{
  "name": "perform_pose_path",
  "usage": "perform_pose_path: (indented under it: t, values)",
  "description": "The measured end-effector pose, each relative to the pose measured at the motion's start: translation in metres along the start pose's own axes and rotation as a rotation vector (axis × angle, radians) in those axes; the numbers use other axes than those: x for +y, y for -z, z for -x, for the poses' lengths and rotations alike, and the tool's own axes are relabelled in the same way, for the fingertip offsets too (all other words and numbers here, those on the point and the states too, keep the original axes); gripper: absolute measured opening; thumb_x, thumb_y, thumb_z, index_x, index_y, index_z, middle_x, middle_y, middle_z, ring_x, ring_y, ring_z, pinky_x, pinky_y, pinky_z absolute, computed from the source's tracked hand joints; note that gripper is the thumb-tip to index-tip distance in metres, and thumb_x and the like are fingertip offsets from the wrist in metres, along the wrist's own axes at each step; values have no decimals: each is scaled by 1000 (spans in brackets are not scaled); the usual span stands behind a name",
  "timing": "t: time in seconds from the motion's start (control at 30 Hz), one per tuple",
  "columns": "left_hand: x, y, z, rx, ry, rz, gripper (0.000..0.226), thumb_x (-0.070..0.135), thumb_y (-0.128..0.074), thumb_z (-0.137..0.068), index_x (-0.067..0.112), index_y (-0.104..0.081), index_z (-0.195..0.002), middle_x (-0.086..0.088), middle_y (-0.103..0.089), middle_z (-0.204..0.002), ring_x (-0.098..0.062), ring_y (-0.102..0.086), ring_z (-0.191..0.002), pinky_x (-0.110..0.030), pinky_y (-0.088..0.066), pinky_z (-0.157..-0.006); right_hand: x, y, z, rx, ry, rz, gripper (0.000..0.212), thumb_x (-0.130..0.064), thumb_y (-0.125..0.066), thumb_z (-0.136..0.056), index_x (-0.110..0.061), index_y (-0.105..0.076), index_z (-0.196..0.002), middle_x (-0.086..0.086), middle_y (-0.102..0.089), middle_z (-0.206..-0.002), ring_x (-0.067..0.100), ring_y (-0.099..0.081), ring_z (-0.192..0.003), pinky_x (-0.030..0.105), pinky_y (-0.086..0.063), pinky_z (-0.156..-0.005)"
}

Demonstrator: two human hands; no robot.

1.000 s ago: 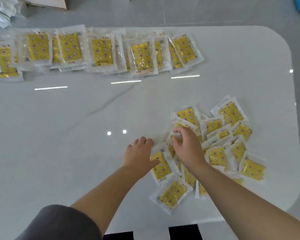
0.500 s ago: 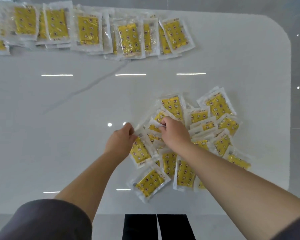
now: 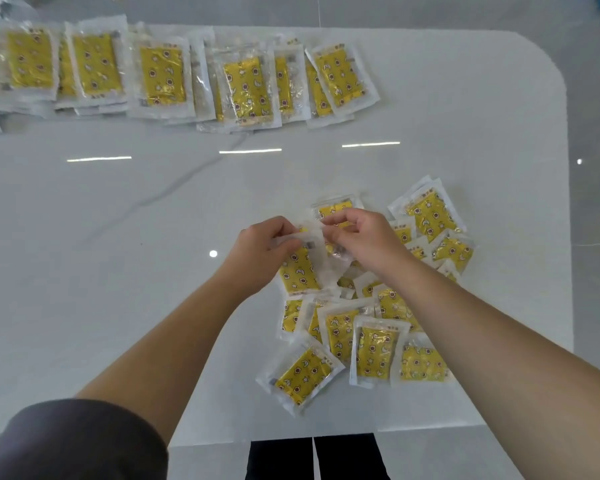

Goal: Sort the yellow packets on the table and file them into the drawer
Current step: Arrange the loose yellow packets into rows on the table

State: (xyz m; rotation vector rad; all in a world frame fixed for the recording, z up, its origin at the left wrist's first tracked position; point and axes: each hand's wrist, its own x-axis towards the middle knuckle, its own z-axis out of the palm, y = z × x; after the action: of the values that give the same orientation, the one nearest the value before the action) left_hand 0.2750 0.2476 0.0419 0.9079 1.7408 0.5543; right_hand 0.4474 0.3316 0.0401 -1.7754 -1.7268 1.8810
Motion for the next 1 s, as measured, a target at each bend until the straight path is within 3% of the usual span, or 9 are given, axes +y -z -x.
perform_pose_path:
  t: [0.17,0.3,0.43,0.5,0.53,0.6,0.67,0.73,1.0]
  values:
    - [12,-4,-12,79,117,123,17,27,-63,-91,11,-66,-83,-5,-70,-86,-21,-65,-77,-32,-53,-70,11,3,-1,-142,-333,-628,46,-55,-67,-81,-17,-70,-107,2,-72,-93,20,-67,-88,38,-53,-82]
    - [17,-11,-15,105,170,152,14,27,-66,-87,15,-70,-82,-3,-70,-81,-13,-62,-71,-27,-53,-68,26,-5,0,-214,-316,-412,102,-63,-89,-41,-15,-60,-126,4,-72,-114,24,-69,-104,44,-54,-94]
    - [8,-15,-20,177,249,254,24,28,-55,-94,12,-69,-83,-1,-68,-79,-16,-62,-72,-34,-56,-73,32,6,-3,-49,-270,-262,53,-41,-88,-63,-19,-69,-107,0,-75,-99,20,-71,-96,40,-54,-90]
    - [-4,-17,-23,257,329,280,23,20,-47,-97,10,-65,-88,1,-68,-84,-18,-65,-78,-39,-57,-76,35,14,-1,5,-289,-299,63,-43,-89,-61,-16,-66,-113,1,-73,-105,20,-69,-99,42,-53,-93]
    - [-11,-19,-23,276,337,152,19,19,-46,-96,12,-63,-91,2,-67,-88,-19,-64,-82,-36,-56,-74,37,18,-2,22,-313,-346,75,-47,-91,-55,-15,-64,-117,2,-72,-109,21,-69,-102,46,-52,-96]
    - [-20,-28,-19,238,301,-178,19,26,-53,-93,16,-60,-107,2,-62,-104,-19,-60,-93,-30,-49,-74,39,28,2,28,-336,-501,55,-34,-87,-67,-12,-64,-112,6,-74,-104,24,-70,-98,49,-52,-95]
    - [-21,-42,-15,151,232,-407,51,45,-64,-85,20,-50,-127,2,-53,-121,-19,-54,-107,-36,-48,-87,41,37,6,-9,-358,-642,36,-17,-75,-80,-7,-63,-113,10,-74,-101,26,-71,-95,49,-53,-92]
    - [-18,-58,-12,122,159,-594,74,57,-69,-77,23,-40,-136,2,-46,-127,-20,-48,-117,-38,-43,-96,44,40,12,-76,-367,-740,47,-17,-73,-77,-7,-61,-121,14,-72,-111,29,-70,-101,50,-53,-93]
    - [-13,-79,-22,202,266,-668,40,46,-72,-77,19,-54,-101,2,-52,-106,-20,-50,-101,-35,-33,-90,56,41,17,-234,-383,-953,44,-23,-67,-79,-9,-64,-120,12,-72,-108,24,-71,-95,38,-59,-77]
